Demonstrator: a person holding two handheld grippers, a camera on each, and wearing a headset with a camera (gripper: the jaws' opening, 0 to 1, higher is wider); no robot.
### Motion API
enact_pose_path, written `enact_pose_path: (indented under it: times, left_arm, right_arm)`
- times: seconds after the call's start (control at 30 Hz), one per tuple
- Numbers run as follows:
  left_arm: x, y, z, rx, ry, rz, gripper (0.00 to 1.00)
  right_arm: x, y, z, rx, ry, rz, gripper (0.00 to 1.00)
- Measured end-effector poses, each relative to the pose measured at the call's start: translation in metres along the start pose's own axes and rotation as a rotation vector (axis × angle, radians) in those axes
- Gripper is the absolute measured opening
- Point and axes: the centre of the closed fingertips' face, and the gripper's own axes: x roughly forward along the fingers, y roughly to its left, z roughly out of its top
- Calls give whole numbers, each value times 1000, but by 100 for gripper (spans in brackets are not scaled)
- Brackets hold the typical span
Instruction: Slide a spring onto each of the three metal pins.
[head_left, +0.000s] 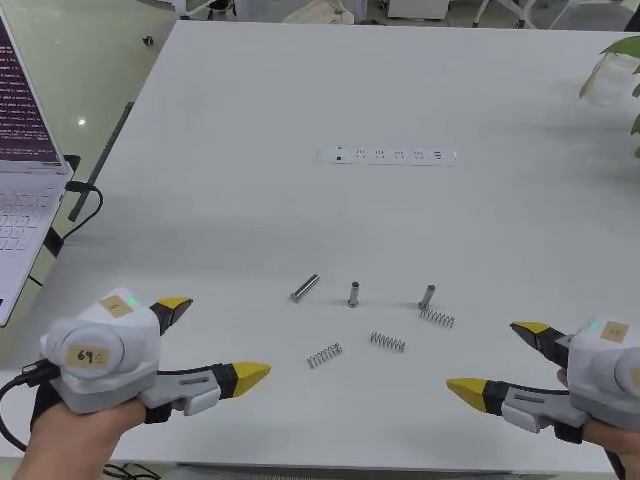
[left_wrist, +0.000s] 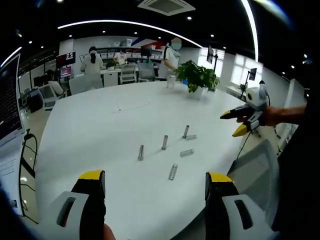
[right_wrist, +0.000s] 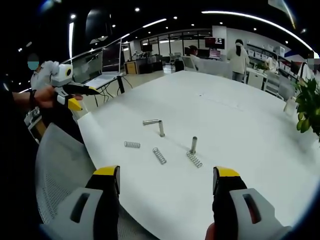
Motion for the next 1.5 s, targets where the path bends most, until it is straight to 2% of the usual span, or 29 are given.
enact_pose_path:
  times: [0.63,1.13,1.5]
  left_arm:
    - [-1,1,-2,4,7,-2,79]
    - [-1,1,3,7,-4,-4,79]
    - [-1,4,2,9,-1,-3,78]
  right_arm:
    - [2,1,-1,3,11,4,75]
    - [2,1,2,0,10,8,75]
    - [2,1,2,4,10,7,75]
